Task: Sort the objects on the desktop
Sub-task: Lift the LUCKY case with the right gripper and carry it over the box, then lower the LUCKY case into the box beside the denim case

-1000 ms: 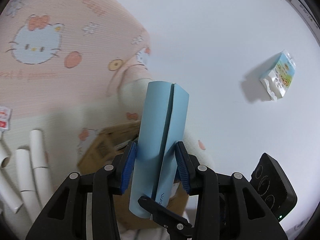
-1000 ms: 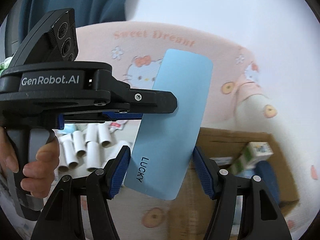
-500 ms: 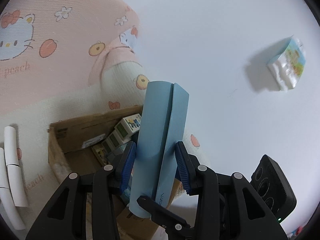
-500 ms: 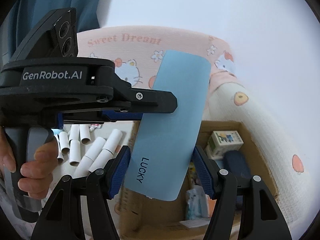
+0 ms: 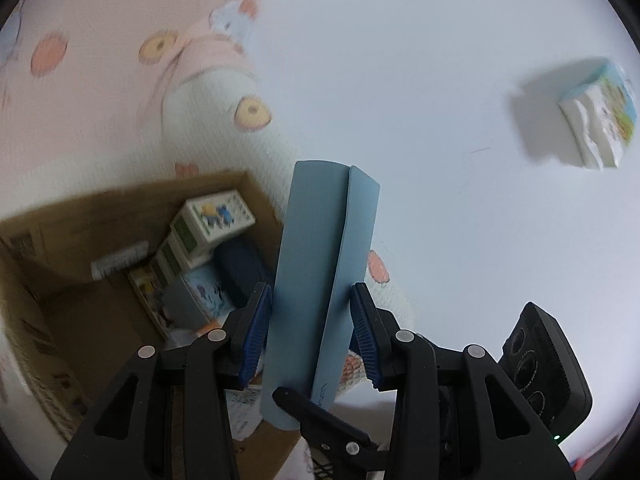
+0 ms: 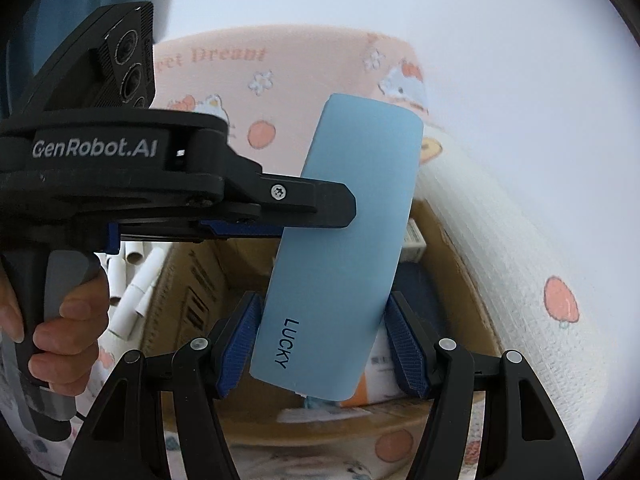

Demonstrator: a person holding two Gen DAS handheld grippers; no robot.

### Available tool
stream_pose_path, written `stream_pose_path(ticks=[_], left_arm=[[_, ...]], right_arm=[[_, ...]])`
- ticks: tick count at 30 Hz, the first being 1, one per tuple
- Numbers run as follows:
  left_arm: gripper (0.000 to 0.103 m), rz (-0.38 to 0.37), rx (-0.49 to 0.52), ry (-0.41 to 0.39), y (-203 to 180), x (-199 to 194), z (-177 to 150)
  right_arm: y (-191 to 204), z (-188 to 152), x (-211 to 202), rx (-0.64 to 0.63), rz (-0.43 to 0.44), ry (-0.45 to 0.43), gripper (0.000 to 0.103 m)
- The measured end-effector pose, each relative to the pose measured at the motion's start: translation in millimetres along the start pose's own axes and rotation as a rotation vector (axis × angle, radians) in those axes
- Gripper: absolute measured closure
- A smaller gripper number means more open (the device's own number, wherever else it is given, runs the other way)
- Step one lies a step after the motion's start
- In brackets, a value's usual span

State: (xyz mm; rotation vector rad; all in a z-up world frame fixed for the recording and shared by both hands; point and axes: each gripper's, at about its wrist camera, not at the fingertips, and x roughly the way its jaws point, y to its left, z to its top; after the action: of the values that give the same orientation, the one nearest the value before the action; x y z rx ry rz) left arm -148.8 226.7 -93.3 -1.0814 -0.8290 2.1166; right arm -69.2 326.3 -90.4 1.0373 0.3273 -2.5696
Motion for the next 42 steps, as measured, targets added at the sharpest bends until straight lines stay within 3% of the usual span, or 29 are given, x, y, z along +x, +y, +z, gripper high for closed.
stream_pose_path(ticks=[3, 9, 21, 25, 28, 33, 39, 42], left_arm=[[0.061, -0.028, -0.11, 0.053, 17, 16, -9], [0.062, -0.003, -0.196, 0.092, 39, 33, -24], [0.062, 0.028, -0.426, 0.156, 86, 62, -32], [0.064, 0.001, -0.478, 0.17, 97, 73, -32], [0.066, -0.009, -0.495, 0.197, 103, 83, -32], [0.065, 0.088, -0.419, 0.233, 104, 91, -35], [0.065, 0.074, -0.426, 0.244, 108, 90, -36], [0.061, 0.123, -0.447, 0.253, 109, 86, -36]], right_arm=[[-7, -4, 9, -0.034, -0.033, 0.029, 0.041], [-20, -9, 33, -0.038, -0.003, 0.112, 0.041], [-18, -13, 80, -0.164, 0.017, 0.235, 0.041], [-21, -23, 79, -0.158, 0.018, 0.255, 0.041], [-17, -28, 84, -0.209, -0.008, 0.268, 0.041], [-13, -35, 94, -0.228, 0.016, 0.292, 0.041], [-30, -39, 94, -0.142, 0.049, 0.294, 0.041], [-41, -37, 86, -0.113, 0.054, 0.281, 0.041]])
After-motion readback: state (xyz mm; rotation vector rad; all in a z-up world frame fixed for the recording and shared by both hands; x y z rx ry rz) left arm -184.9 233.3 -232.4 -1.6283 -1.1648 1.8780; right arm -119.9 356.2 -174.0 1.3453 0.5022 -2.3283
